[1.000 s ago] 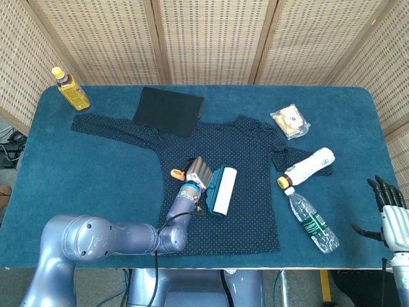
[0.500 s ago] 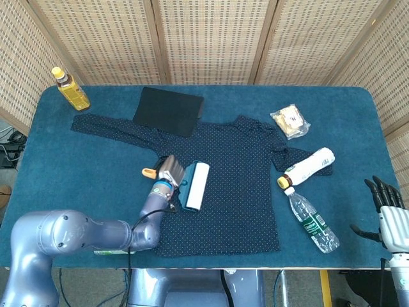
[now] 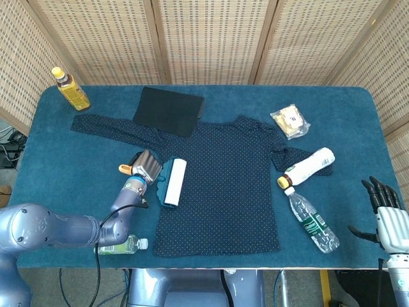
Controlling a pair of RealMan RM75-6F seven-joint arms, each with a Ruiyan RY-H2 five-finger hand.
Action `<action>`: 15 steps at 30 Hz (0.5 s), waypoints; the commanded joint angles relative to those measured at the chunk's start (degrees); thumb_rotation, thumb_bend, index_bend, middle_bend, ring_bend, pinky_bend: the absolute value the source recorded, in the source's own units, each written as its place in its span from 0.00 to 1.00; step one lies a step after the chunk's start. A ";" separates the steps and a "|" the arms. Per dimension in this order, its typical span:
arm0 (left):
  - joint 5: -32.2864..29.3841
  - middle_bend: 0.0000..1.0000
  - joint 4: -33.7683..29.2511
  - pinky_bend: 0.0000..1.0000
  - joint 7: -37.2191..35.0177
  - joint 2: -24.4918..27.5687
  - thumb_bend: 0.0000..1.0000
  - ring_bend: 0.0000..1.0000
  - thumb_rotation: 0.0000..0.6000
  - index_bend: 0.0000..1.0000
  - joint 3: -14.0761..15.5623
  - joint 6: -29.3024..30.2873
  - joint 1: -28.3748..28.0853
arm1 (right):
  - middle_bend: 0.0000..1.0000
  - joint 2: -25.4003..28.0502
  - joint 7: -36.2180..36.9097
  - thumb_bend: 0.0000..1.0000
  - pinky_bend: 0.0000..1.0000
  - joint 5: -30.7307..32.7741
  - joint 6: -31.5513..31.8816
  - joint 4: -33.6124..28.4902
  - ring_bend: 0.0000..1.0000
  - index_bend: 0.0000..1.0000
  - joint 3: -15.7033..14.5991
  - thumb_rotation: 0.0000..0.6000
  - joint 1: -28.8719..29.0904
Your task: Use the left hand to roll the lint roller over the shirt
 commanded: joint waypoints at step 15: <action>-8.98 0.83 6.92 0.69 5.57 -10.24 0.78 0.68 1.00 0.89 -7.63 -0.78 -8.33 | 0.00 0.38 2.45 0.09 0.00 1.17 -0.87 0.88 0.00 0.00 0.46 1.00 0.09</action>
